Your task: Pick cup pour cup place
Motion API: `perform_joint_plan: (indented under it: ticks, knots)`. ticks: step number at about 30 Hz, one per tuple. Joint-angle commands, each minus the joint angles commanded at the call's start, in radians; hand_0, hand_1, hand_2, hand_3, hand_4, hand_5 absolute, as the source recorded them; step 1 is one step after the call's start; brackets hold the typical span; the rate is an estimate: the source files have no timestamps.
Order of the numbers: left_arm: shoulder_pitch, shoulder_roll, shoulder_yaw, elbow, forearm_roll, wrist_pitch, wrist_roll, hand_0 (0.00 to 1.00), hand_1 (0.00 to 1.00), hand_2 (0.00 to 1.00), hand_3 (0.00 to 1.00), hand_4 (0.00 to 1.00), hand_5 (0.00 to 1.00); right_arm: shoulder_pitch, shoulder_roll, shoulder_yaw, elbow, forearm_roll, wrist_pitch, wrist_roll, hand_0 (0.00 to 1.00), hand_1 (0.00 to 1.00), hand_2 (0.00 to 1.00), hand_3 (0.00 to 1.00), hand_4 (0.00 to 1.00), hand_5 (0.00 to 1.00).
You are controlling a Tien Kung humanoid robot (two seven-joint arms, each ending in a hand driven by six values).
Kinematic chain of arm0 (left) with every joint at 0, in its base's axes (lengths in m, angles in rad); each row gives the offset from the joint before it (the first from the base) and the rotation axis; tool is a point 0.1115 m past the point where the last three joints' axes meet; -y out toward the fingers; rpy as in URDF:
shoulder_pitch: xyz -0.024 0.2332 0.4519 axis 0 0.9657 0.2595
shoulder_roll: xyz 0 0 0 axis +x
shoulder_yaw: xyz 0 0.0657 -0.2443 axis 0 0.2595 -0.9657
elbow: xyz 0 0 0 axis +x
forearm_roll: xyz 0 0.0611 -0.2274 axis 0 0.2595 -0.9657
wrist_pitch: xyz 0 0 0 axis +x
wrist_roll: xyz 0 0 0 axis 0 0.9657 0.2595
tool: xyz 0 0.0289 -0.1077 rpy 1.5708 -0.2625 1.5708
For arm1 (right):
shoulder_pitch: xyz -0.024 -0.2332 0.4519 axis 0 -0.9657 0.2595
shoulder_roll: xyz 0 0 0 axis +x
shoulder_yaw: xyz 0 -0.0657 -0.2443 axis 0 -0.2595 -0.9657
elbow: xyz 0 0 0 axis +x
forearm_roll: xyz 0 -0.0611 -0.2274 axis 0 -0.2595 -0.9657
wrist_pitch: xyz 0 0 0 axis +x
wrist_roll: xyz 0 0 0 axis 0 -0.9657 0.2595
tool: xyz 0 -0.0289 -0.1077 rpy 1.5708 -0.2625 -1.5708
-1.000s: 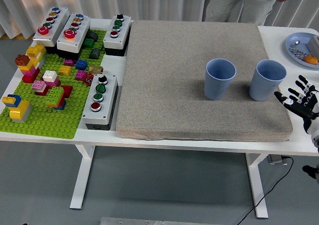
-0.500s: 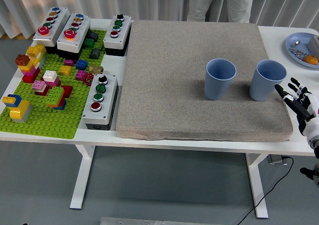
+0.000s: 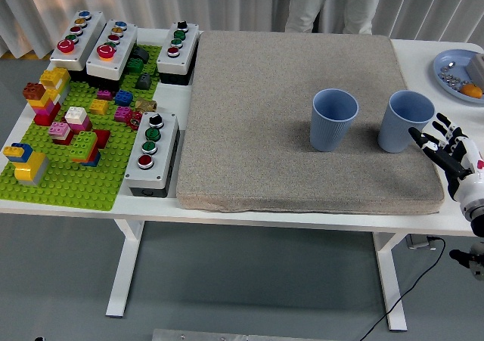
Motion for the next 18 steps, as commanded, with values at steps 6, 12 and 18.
perform_joint_plan:
  ticks: [6, 12, 18]
  knots:
    - [-0.001, 0.0, 0.001, 0.0, -0.002, 0.0, 0.0, 0.694, 0.678, 0.737, 0.672, 0.468, 0.978, 0.008, 0.006, -0.01, -0.003, 0.003, 0.001, 0.001, 0.894, 0.829, 0.951, 0.921, 0.939, 0.544]
    - [0.0, -0.001, 0.001, 0.0, -0.002, 0.0, 0.0, 0.694, 0.678, 0.736, 0.672, 0.468, 0.98, 0.013, 0.013, -0.015, -0.009, 0.003, 0.0, 0.0, 0.896, 0.83, 0.951, 0.92, 0.938, 0.533]
    - [-0.001, -0.002, 0.0, 0.0, -0.001, 0.001, 0.0, 0.694, 0.678, 0.736, 0.671, 0.467, 0.978, 0.021, 0.019, -0.014, -0.018, 0.002, 0.001, 0.0, 0.9, 0.83, 0.951, 0.919, 0.93, 0.521]
